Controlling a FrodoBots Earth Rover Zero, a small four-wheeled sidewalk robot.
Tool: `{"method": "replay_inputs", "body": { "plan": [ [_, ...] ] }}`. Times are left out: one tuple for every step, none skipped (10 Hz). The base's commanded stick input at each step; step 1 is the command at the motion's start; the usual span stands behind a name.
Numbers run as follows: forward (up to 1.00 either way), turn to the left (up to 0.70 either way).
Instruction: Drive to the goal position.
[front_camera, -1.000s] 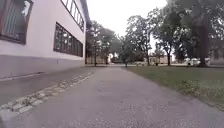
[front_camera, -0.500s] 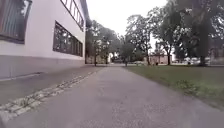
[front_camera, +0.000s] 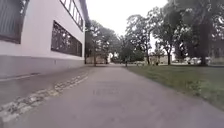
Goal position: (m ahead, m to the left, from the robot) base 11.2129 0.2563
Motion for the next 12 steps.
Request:
{"method": "replay_inputs", "body": {
  "plan": [
    [0.60,0.00],
    [0.60,0.00],
    [0.60,0.00],
    [0.60,0.00],
    [0.60,0.00],
    [0.60,0.00],
    [0.60,0.00],
    [0.60,0.00],
    [0.60,0.00],
    [0.60,0.00],
    [0.60,0.00],
    [0.60,0.00]
  ]
}}
